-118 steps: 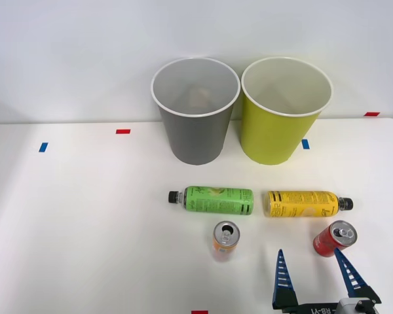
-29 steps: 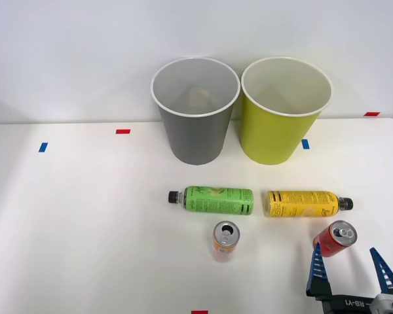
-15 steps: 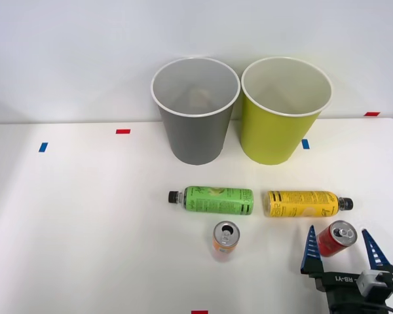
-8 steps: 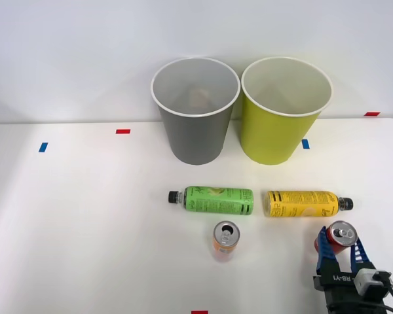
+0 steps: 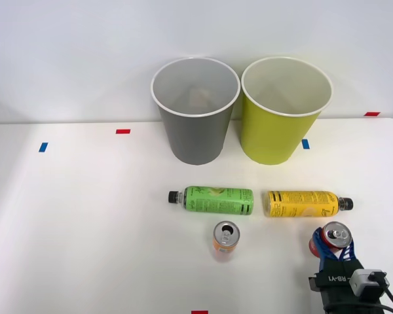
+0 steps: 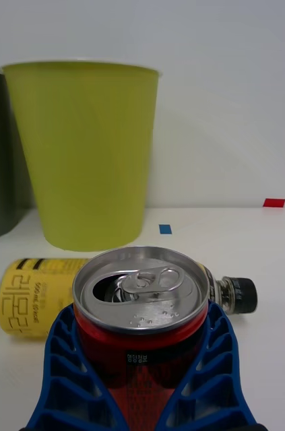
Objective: Put cans in the gray bin, plastic bottles in the light green bin
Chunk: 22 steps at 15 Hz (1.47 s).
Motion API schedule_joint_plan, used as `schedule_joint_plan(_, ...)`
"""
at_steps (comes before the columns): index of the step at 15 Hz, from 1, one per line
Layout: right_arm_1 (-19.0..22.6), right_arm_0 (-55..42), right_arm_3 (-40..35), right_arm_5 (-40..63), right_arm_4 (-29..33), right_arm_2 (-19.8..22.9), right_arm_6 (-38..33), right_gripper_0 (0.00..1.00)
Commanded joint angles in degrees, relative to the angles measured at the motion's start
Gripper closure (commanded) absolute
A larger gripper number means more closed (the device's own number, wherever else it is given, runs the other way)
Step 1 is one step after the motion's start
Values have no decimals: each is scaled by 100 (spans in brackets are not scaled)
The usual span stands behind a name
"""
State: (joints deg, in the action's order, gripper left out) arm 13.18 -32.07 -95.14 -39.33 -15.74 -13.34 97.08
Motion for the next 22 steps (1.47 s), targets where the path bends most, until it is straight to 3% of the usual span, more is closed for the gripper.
schedule_joint_plan(1,247,-317,-1253,1200,353,77,-506,100)
schedule_joint_plan(7,572,34,-2808,2870,353,112,-1007,100)
schedule_joint_plan(12,634,1062,-3784,4645,151,165,-1253,100)
schedule_joint_plan(18,510,2891,-3784,6113,-667,209,-1491,100)
schedule_joint_plan(20,449,3506,-3766,6851,-676,218,-1825,100)
schedule_joint_plan(22,317,4165,-3248,6921,-649,130,-2106,100)
